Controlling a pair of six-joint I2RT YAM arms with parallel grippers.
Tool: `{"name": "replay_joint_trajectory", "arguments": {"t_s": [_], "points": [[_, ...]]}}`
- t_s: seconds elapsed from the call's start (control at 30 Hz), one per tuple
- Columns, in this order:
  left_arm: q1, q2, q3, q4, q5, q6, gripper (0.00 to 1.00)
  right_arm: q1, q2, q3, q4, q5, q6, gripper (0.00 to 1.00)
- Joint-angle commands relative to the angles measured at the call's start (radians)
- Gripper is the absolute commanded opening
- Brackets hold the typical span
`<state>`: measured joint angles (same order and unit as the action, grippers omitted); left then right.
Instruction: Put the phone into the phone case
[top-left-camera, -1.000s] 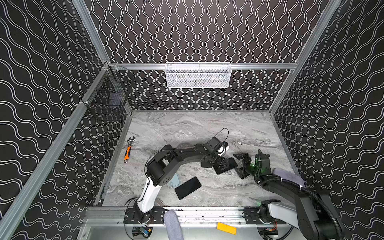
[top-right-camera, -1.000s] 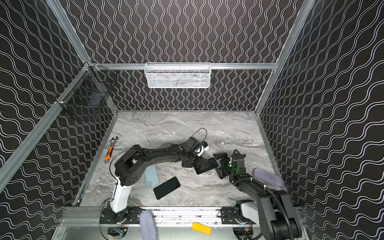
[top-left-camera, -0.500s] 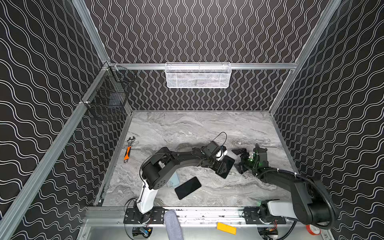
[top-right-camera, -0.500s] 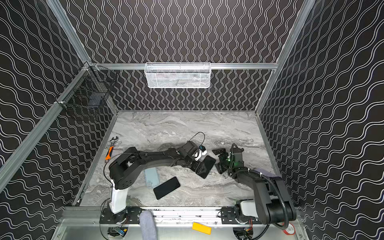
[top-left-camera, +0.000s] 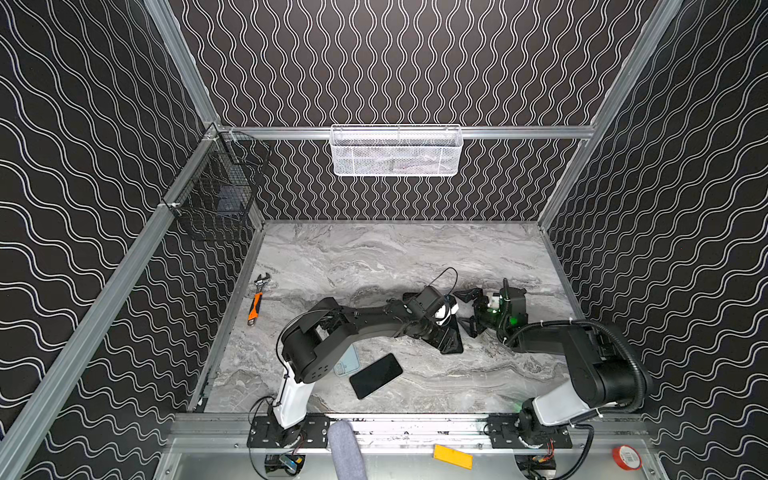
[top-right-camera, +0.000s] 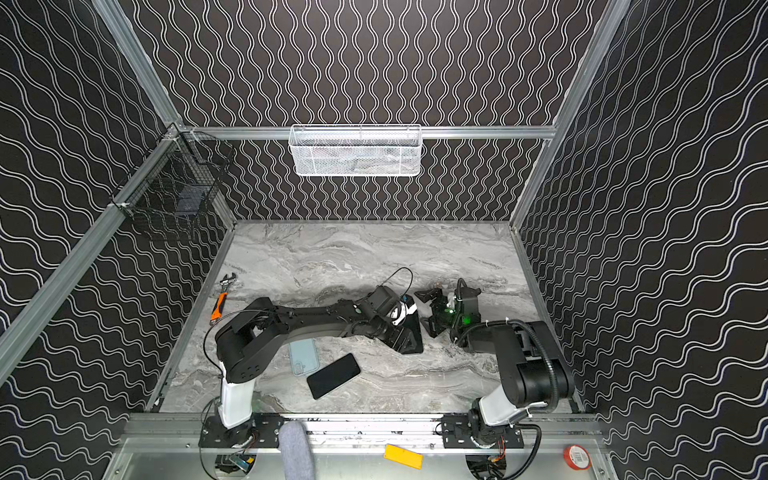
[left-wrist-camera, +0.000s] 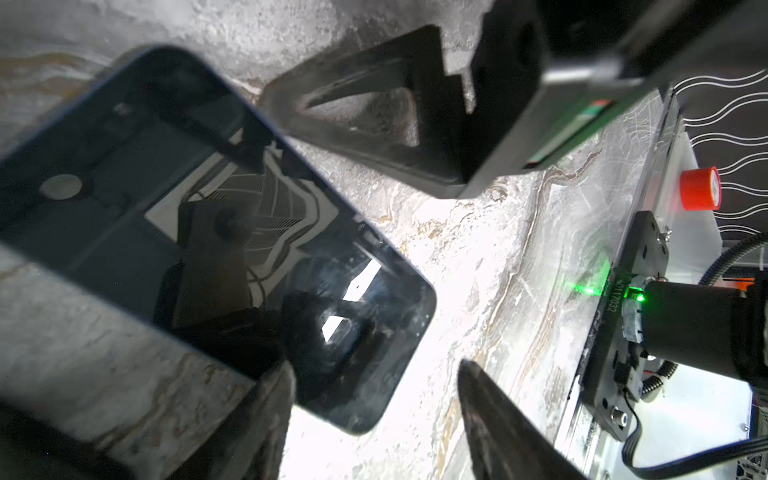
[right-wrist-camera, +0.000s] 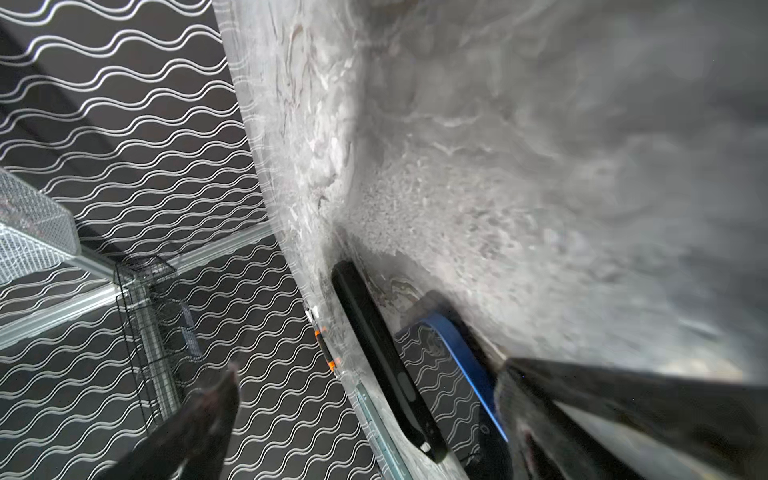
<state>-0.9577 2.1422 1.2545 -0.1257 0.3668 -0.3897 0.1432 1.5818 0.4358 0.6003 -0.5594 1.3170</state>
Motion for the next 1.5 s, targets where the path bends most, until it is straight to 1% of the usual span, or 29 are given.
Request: {"name": "replay_joint_trajectory", "arguments": {"t_s": [0.0, 0.13, 0.27, 0.33, 0.47, 0.57, 0.63, 0.7, 0.8, 0.87, 0.93, 1.07, 1.17, 1.27, 1.37, 1.47], "points": [[-0.005, 0.004, 0.014, 0.028, 0.006, -0.013, 0.67, 0.002, 0.036, 0.000, -0.071, 0.012, 0.008, 1.00], [-0.004, 0.004, 0.019, 0.022, 0.003, -0.017, 0.68, 0.001, 0.038, 0.017, -0.104, 0.016, -0.019, 1.00], [-0.003, -0.045, 0.019, -0.008, -0.035, -0.003, 0.71, -0.023, -0.029, 0.051, -0.233, 0.051, -0.090, 1.00], [0.002, -0.086, 0.022, -0.029, -0.059, 0.016, 0.74, -0.047, -0.094, 0.070, -0.332, 0.090, -0.141, 1.00], [0.034, -0.179, 0.038, -0.076, -0.095, 0.052, 0.88, -0.093, -0.264, 0.079, -0.514, 0.175, -0.222, 1.00], [0.082, -0.214, 0.073, -0.109, -0.087, 0.080, 0.92, -0.099, -0.402, 0.043, -0.608, 0.221, -0.245, 1.00], [0.121, -0.201, 0.112, -0.138, -0.051, 0.095, 0.93, -0.097, -0.492, -0.012, -0.638, 0.221, -0.233, 1.00], [0.158, -0.159, 0.180, -0.177, 0.011, 0.113, 0.93, -0.096, -0.590, -0.077, -0.665, 0.203, -0.219, 1.00], [0.173, -0.083, 0.285, -0.232, 0.051, 0.156, 0.93, -0.079, -0.713, -0.134, -0.733, 0.196, -0.225, 0.99], [0.175, -0.022, 0.356, -0.277, 0.053, 0.179, 0.93, -0.052, -0.771, -0.149, -0.760, 0.192, -0.243, 1.00], [0.181, 0.038, 0.412, -0.301, 0.073, 0.187, 0.92, -0.015, -0.794, -0.144, -0.790, 0.195, -0.260, 1.00], [0.187, 0.150, 0.497, -0.303, 0.099, 0.176, 0.92, 0.103, -0.773, -0.115, -0.817, 0.232, -0.256, 1.00], [0.188, 0.199, 0.530, -0.303, 0.109, 0.161, 0.92, 0.208, -0.751, -0.113, -0.779, 0.279, -0.203, 0.99], [0.188, 0.231, 0.541, -0.295, 0.129, 0.143, 0.92, 0.278, -0.741, -0.135, -0.706, 0.302, -0.146, 1.00], [0.188, 0.261, 0.553, -0.292, 0.138, 0.126, 0.92, 0.326, -0.738, -0.161, -0.644, 0.318, -0.114, 0.99], [0.187, 0.290, 0.569, -0.290, 0.156, 0.110, 0.92, 0.343, -0.730, -0.189, -0.591, 0.321, -0.097, 0.99]]}}
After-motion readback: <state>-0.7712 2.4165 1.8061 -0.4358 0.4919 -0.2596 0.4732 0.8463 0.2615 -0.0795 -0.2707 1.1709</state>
